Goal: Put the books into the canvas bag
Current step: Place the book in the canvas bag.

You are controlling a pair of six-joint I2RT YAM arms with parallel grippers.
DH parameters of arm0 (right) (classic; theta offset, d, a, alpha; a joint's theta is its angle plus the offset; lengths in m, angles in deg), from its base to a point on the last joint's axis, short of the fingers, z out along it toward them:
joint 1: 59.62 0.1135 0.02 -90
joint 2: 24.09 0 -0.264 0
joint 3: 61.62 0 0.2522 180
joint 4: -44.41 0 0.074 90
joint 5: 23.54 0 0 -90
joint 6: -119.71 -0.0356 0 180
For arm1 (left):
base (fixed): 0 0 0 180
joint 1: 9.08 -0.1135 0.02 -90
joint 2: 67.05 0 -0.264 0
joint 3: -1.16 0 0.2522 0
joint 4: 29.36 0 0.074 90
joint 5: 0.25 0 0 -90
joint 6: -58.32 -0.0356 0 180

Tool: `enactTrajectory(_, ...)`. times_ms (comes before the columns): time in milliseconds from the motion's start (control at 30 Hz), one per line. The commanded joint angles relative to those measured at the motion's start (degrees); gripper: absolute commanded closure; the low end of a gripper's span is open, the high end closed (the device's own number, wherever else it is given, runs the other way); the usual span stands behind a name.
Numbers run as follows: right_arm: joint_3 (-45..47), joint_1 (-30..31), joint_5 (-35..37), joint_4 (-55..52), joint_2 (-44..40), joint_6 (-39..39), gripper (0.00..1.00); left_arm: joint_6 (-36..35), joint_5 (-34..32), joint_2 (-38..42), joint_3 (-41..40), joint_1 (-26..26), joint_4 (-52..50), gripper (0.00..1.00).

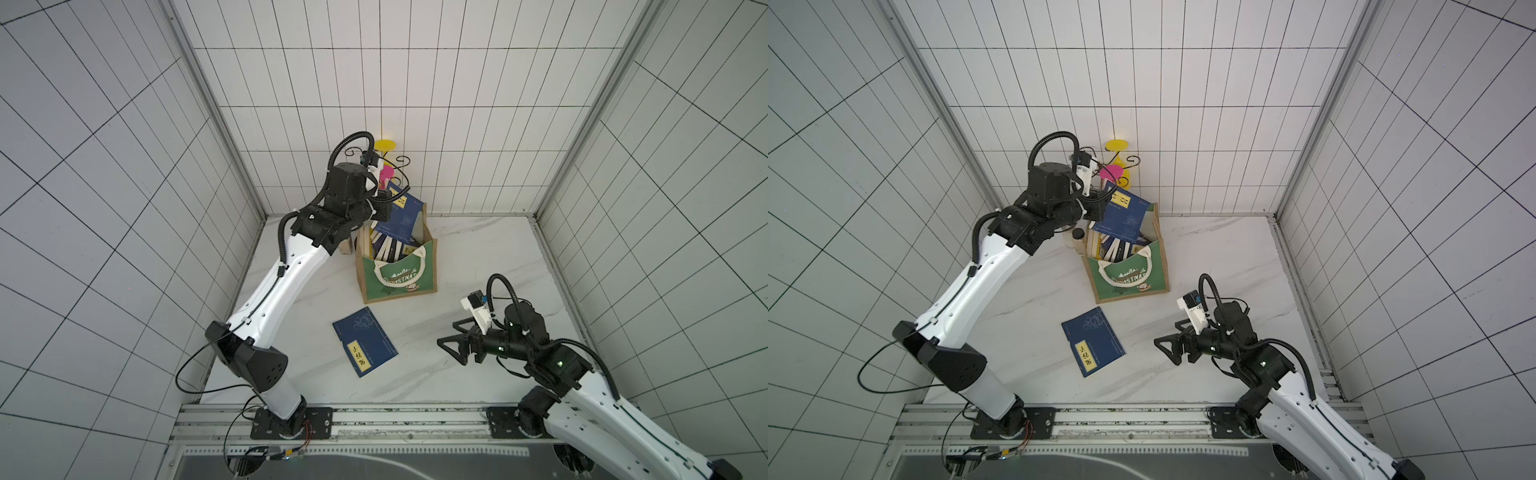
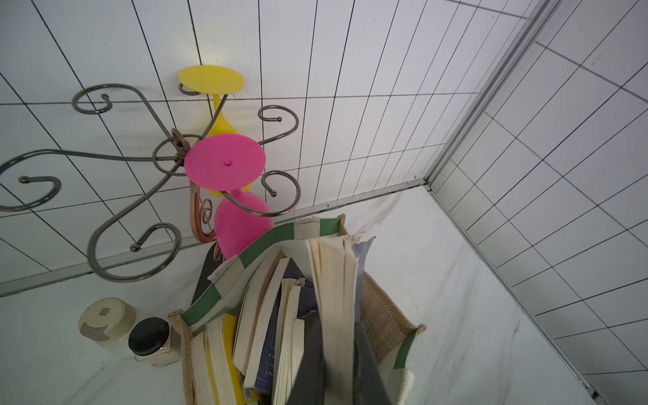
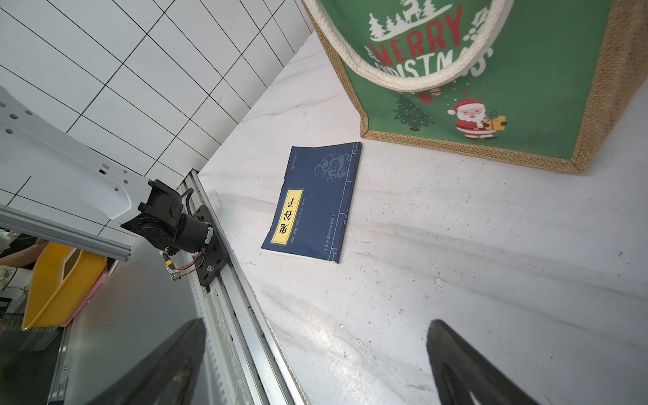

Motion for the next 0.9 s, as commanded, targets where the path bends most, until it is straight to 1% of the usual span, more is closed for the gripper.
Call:
enactTrajectory(0,-3.9,-0.4,0.3,-0.3,-0.7,0.3,0.01,-0.7,-0.9,-1.8,1.7,0.1,4.1,1.00)
enactTrajectory(133,-3.8,-0.4,0.3,-0.2,-0.6,0.4,0.01,-0.1,0.1,-4.1,0.0,0.2,5.7,1.00)
enactTrajectory(300,-3.8,-0.5,-0.6,0.1,0.9,0.6,0.01,0.5,-0.2,-6.6,0.1,0.2,4.6,1.00)
enactTrajectory(333,-3.8,-0.5,-1.1,0.3,1.4,0.6,0.01,0.5,-0.4,-6.8,0.1,0.2,4.3,0.98)
enactTrajectory(367,-3.7,-0.5,-1.6,0.5,1.9,0.7,0.01,0.4,-0.5,-6.9,0.2,0.1,4.1,0.92)
enactTrajectory(500,-3.7,-0.4,-2.2,0.9,3.2,0.9,0.01,0.7,-0.7,-7.5,1.2,-0.5,2.5,0.91)
enactTrajectory(533,-3.7,-0.5,-2.5,1.2,3.3,0.9,0.01,0.8,-0.2,-7.5,1.3,-0.7,2.2,0.89)
enactTrajectory(567,-3.6,-0.5,-2.7,1.3,3.4,0.9,0.01,0.8,0.3,-7.5,1.4,-0.8,1.8,0.83)
enactTrajectory(633,-3.6,-0.5,-2.7,1.3,3.3,0.8,0.01,0.6,0.2,-7.4,1.3,-0.8,1.2,0.78)
enactTrajectory(800,-3.5,-0.5,-3.3,1.8,3.7,0.7,0.01,0.2,0.5,-6.1,0.2,-1.0,0.5,0.40)
enactTrajectory(867,-3.2,-0.5,-3.9,2.2,4.3,0.7,0.01,-0.1,-0.1,-5.2,0.1,-1.1,-0.8,0.33)
